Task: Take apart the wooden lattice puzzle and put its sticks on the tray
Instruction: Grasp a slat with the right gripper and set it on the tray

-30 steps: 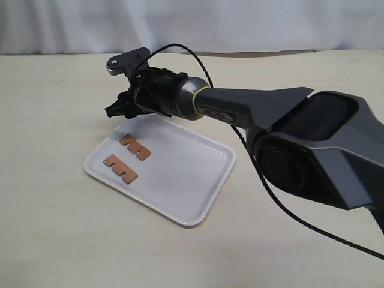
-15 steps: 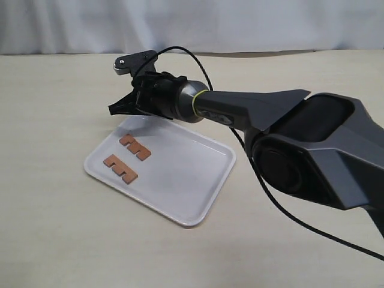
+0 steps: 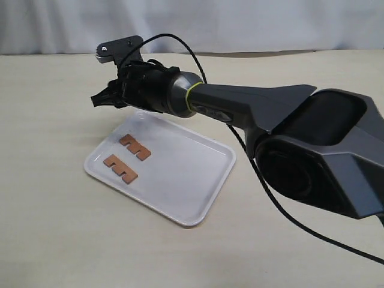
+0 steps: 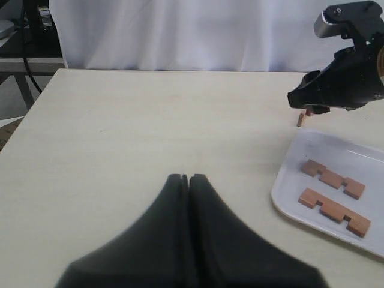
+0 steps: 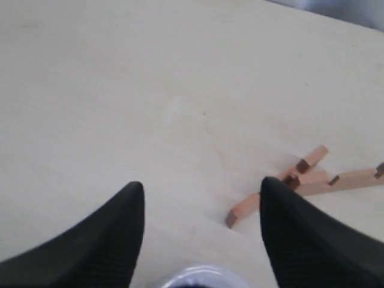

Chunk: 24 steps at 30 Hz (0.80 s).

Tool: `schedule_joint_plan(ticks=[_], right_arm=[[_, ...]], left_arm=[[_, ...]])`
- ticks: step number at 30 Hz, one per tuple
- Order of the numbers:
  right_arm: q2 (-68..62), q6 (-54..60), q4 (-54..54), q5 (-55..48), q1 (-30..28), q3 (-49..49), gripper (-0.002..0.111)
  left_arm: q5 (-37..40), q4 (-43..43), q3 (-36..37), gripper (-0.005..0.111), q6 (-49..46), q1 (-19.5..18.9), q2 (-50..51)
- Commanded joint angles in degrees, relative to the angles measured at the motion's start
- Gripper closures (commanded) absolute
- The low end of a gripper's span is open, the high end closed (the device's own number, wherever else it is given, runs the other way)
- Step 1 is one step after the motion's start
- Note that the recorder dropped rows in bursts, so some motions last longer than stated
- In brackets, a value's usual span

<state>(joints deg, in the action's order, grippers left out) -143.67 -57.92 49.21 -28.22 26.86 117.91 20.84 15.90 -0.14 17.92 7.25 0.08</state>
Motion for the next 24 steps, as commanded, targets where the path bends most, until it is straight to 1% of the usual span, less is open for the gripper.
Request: schedule_joint_plan(ticks=[1, 6, 14, 17, 19, 24], right_arm=[[0.4, -2.6, 3.8, 2.3, 0.4, 0.0, 0.047], [-1.8, -12.6, 15.1, 0.1, 0.4, 0.0, 0.047], [-4.9, -24.6, 24.7, -0.6, 0.4, 0.0, 0.047], [-5.4, -29.2, 27.2, -2.7, 0.4, 0.0, 0.047], [-5.8, -30.9, 27.7, -2.9, 0.4, 0.0, 0.05], [-7.3, -34.6, 29.9, -3.2, 0.4, 0.0, 0.063]], left_arm=[[-0.5, 0.0, 0.1, 0.107, 0.2, 0.3, -0.1], [-0.5, 0.0, 0.1, 0.107, 0.2, 0.3, -0.1], [-0.5, 0.0, 0.1, 0.107, 0.2, 0.3, -0.1], [-0.5, 0.0, 0.1, 0.107, 0.2, 0.3, -0.1], [-0.5, 0.0, 0.1, 0.107, 0.2, 0.3, -0.1], [-0.5, 0.0, 0.1, 0.107, 0.2, 0.3, -0.1]])
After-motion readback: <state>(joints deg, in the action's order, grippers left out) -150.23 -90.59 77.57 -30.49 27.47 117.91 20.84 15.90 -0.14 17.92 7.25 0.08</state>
